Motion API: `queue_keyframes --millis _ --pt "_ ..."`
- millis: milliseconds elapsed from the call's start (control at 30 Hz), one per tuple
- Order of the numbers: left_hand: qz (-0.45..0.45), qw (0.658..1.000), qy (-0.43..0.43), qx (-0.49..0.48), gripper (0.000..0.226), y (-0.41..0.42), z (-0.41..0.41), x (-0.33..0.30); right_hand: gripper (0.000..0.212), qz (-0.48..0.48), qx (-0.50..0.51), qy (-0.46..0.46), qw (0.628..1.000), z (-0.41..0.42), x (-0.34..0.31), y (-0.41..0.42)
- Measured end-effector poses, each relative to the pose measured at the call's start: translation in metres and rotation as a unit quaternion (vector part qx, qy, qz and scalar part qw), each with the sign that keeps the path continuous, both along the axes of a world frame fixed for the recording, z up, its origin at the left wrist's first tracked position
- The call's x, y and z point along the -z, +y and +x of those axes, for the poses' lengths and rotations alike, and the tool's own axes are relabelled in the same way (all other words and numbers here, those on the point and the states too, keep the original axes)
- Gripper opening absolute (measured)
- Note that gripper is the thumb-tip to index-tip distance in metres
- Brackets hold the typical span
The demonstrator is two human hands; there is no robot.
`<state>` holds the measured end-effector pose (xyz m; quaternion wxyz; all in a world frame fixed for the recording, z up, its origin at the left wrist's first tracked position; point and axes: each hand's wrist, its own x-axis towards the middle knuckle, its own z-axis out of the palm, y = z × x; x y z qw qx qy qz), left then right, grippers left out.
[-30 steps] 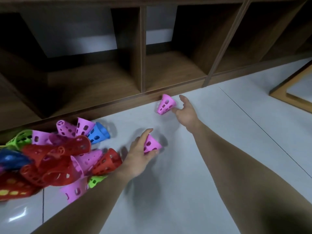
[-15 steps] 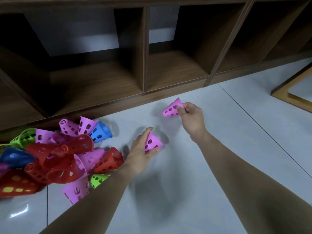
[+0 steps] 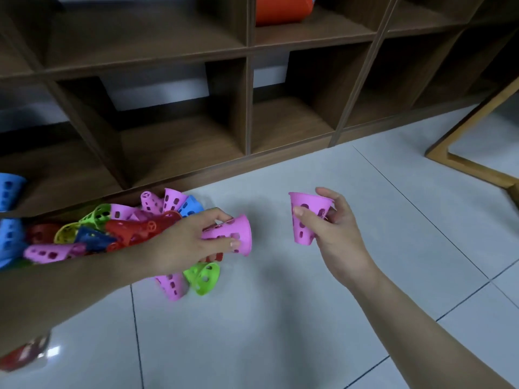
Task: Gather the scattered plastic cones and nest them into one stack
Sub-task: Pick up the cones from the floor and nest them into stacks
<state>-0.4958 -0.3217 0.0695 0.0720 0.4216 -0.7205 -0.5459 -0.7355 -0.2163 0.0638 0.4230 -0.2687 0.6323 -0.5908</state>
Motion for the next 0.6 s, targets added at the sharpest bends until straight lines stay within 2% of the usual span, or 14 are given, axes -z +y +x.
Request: queue_keyframes --millis 167,200,267,333,467,600 --pt "-0.058 0.998 -0.005 0.039 0.031 0.04 0.074 -0.076 0.088 -0.032 -0.087 -0.018 0.996 0.055 -0.048 0.043" --pt "-0.063 0.997 -0.003 0.035 0.031 0.048 0.09 -0.085 0.089 -0.045 -0.111 -0.031 0.992 0.067 -0.055 0.052" --pt "-0.073 0.997 -0.001 0.026 0.031 0.064 0.122 -0.103 0.064 -0.061 -0.161 -0.015 0.985 0.092 -0.067 0.07" --pt "-0.092 0.995 -0.005 0.023 0.032 0.08 0.154 -0.117 0.039 -0.073 -0.205 0.041 0.975 0.116 -0.076 0.087" --pt "-0.146 0.986 -0.066 0.054 0.038 0.114 0.215 -0.13 0.029 -0.039 -0.281 0.113 0.952 0.163 -0.082 0.122" --pt "-0.177 0.972 -0.133 0.083 0.06 0.145 0.267 -0.12 0.021 -0.008 -0.355 0.2 0.913 0.204 -0.084 0.157"
